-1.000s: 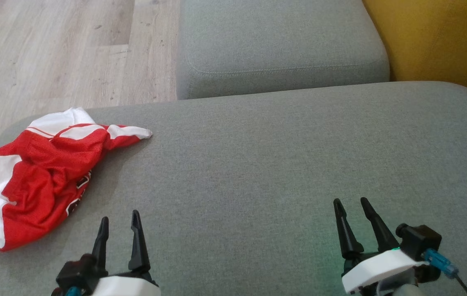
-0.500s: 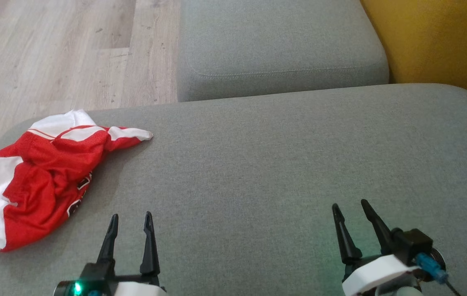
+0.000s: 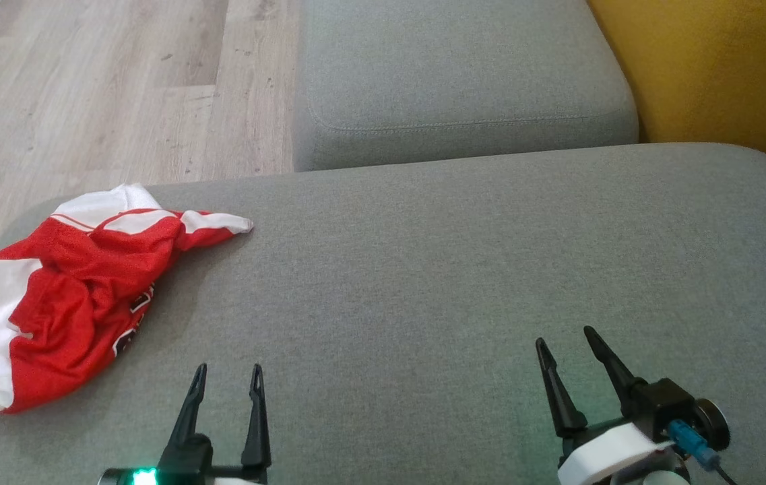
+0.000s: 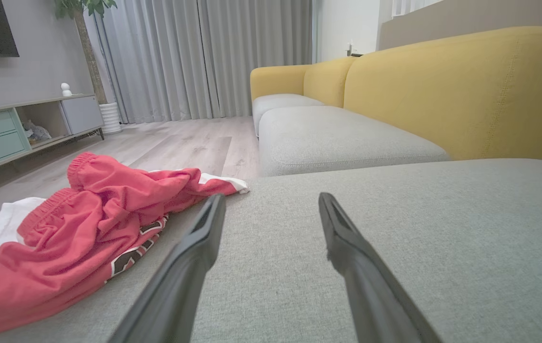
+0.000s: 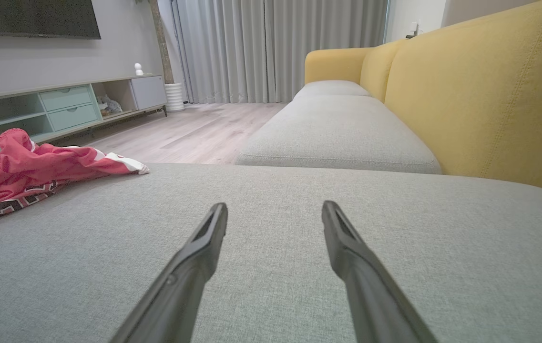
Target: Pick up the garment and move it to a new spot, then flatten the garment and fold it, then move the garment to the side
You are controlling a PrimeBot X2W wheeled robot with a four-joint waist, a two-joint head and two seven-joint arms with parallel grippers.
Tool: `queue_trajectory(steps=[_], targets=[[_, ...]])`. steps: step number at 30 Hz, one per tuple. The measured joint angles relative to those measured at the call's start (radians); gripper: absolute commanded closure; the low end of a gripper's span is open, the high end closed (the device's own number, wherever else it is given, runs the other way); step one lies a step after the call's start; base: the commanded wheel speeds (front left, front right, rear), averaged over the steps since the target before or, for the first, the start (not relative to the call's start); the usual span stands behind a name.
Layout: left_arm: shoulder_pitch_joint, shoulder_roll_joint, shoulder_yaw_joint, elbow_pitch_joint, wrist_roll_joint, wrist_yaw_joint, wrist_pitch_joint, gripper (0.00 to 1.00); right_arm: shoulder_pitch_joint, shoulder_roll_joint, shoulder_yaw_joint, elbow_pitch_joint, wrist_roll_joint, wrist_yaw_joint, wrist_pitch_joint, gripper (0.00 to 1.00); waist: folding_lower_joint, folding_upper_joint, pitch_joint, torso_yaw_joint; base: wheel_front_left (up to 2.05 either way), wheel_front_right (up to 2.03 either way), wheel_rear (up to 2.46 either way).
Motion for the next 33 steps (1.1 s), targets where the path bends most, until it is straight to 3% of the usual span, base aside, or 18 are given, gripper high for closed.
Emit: queue_trajectory(steps=[20, 33], targets=[[0.0, 0.001, 0.004, 0.032, -0.001, -0.001, 0.0, 0.0, 0.003, 0.0, -0.014, 0.001, 0.0, 0.0, 0.0, 0.0, 0.0, 0.0, 0.003, 0.036, 0.0, 0.0, 0.0], [-0.001, 0.002, 0.026, 0.021, -0.001, -0.001, 0.0, 0.0, 0.003, 0.0, 0.011, -0.016, 0.002, 0.0, 0.0, 0.0, 0.0, 0.0, 0.025, 0.155, 0.0, 0.0, 0.0]])
